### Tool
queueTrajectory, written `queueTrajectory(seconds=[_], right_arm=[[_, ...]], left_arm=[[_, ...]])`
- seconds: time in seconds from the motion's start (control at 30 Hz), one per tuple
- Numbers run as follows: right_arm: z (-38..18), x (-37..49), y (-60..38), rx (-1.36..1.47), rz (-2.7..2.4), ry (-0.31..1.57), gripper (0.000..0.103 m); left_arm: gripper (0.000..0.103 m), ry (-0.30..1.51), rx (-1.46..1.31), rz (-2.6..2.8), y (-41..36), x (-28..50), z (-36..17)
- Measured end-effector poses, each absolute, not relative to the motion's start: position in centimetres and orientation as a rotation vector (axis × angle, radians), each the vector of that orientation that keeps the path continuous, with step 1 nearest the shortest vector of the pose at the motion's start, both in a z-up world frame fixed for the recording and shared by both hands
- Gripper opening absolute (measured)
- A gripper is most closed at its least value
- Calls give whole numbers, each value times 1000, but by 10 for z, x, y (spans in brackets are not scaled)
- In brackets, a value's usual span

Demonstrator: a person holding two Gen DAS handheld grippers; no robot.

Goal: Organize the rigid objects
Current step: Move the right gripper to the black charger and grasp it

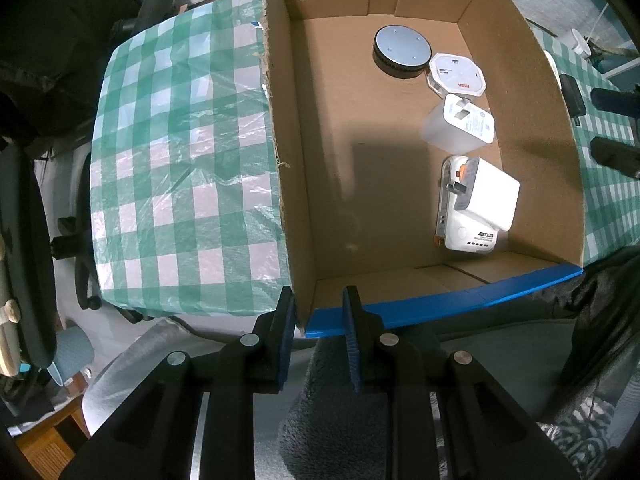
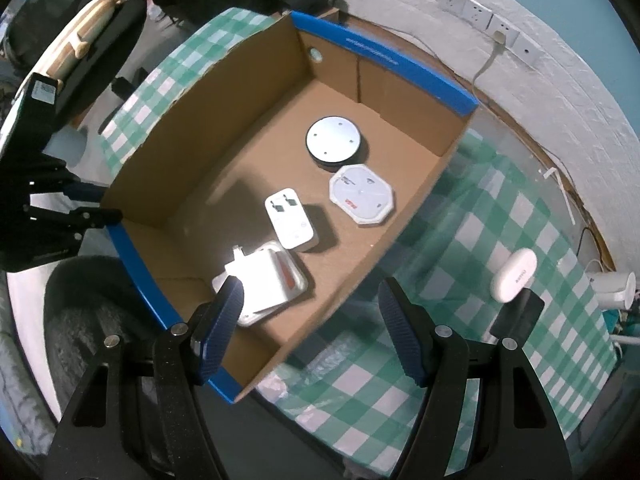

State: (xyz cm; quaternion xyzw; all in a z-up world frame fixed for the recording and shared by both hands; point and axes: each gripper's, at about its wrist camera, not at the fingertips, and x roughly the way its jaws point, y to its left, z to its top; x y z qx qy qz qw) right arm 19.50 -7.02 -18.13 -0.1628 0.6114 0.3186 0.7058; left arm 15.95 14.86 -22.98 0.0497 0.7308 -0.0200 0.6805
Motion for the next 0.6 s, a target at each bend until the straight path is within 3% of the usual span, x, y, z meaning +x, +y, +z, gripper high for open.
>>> queueTrajectory(seconds=[0.27,0.6], right_arm=[[-178,210,-118,-318,629,1345,71],[-220,256,-227,-198,416,1434,71]], left_arm=[[22,1641,106,-47,149,160,-228],[22,1640,110,-46,149,159,-228]])
